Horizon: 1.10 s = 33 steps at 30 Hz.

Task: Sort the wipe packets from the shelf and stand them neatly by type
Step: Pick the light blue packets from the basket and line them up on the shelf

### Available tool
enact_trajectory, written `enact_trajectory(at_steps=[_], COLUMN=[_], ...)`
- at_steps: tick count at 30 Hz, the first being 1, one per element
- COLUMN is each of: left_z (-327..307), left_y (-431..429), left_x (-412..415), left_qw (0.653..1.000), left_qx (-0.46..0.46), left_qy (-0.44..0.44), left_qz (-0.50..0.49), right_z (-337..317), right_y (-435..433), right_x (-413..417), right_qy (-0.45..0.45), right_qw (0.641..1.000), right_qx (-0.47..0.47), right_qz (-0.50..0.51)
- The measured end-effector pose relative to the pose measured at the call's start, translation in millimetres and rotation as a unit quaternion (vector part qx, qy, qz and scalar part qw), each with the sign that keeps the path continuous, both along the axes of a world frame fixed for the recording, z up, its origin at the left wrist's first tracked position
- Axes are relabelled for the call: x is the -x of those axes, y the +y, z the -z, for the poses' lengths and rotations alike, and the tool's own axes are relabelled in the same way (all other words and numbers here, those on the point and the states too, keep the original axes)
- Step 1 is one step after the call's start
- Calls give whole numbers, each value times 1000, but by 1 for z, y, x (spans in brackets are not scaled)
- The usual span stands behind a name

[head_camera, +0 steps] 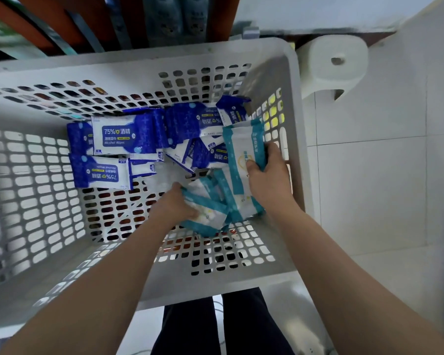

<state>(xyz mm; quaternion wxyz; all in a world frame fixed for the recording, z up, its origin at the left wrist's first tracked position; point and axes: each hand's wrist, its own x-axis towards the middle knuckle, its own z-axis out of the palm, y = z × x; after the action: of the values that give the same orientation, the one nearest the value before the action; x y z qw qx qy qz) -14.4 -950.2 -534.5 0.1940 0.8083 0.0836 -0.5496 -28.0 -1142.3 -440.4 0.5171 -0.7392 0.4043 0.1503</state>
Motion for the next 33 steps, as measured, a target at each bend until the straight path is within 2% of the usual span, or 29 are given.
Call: enact_trajectory(at_steps=[2, 3, 5, 7, 9, 12, 13, 17, 20, 23, 28, 33], left_z=[-3, -3, -3, 0, 4, 8, 7, 4, 7, 9, -4, -44], left_y=[12, 13, 9, 6, 7, 10, 10, 17, 30, 40, 51, 73], left_x=[7, 11, 14, 13, 11, 13, 14, 13, 13, 21, 15, 11], left_qw=[983, 964, 924, 872, 834, 801, 799, 853, 911, 925, 971, 996], left_qx=[-88, -95, -26, 29, 41, 67, 63, -28, -30, -6, 22, 70], left_qy=[-89, -153, -240, -266, -282, -286, -289, -248, -132, -108, -62, -54], left_qz=[132, 195, 298, 409, 473, 522, 523, 458, 389, 365, 232, -9], right_z=[3, 4, 7, 9, 11, 15, 16, 19, 20, 20, 17, -4], right_y=[1, 3, 5, 7, 8, 10, 12, 19, 24, 28, 39, 60], right_x=[0, 0, 0, 1, 3, 8, 9, 14, 17, 19, 20, 15], right_qy=[8, 12, 18, 21, 24, 40, 45, 61, 65, 69, 46, -8], right_qw=[1000, 1000, 1000, 999, 999, 997, 997, 995, 993, 990, 986, 982], right_qx=[-2, -1, 4, 12, 22, 30, 30, 21, 17, 22, 37, 42], right_qz=[-2, -4, -10, -21, -35, -53, -58, -80, -100, -124, -156, -182])
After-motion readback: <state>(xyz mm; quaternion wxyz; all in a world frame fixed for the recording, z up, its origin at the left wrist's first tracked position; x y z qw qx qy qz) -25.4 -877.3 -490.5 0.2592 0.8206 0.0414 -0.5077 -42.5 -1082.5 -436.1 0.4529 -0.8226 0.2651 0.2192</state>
